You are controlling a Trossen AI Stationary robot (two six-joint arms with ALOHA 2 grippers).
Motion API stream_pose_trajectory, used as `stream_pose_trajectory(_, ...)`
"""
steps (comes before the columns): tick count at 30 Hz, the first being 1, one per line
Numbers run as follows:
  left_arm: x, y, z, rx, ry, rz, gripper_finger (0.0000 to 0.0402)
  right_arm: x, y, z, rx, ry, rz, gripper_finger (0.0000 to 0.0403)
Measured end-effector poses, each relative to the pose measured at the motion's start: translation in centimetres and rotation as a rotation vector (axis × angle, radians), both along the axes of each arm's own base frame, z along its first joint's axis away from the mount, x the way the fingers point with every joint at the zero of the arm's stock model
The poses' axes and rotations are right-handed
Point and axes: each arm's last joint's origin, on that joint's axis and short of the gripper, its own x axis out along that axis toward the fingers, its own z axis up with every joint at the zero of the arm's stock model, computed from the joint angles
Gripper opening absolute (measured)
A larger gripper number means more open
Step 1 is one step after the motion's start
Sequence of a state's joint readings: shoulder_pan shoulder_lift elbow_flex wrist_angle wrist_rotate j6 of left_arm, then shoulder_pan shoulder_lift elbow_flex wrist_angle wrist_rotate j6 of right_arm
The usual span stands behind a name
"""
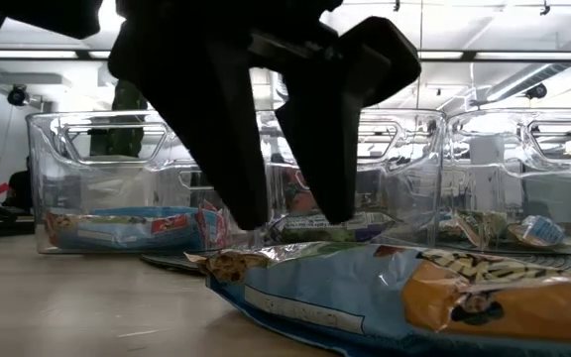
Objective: Pick and place Granola Bars by type
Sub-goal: Put the yellow granola bar into the right transparent bin
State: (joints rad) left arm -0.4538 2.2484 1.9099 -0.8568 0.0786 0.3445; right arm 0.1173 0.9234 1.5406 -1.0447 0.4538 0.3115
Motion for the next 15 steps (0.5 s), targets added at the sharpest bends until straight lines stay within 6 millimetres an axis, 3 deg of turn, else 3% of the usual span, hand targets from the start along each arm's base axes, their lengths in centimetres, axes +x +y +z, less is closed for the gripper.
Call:
stream_pose_trajectory(8,0.2,-0.3,-0.1,-0.021,-0.022,0.000,0.0190,0.0,0.0,0.0,-0.004,0.002,0.002,0.0057)
stream_pose_trajectory(15,-0.3,-0.4,-1.6,-0.036,0.014,0.000,0.0190,0.0,0.0,0.0,-0.005,0.002,0.002,0.0057)
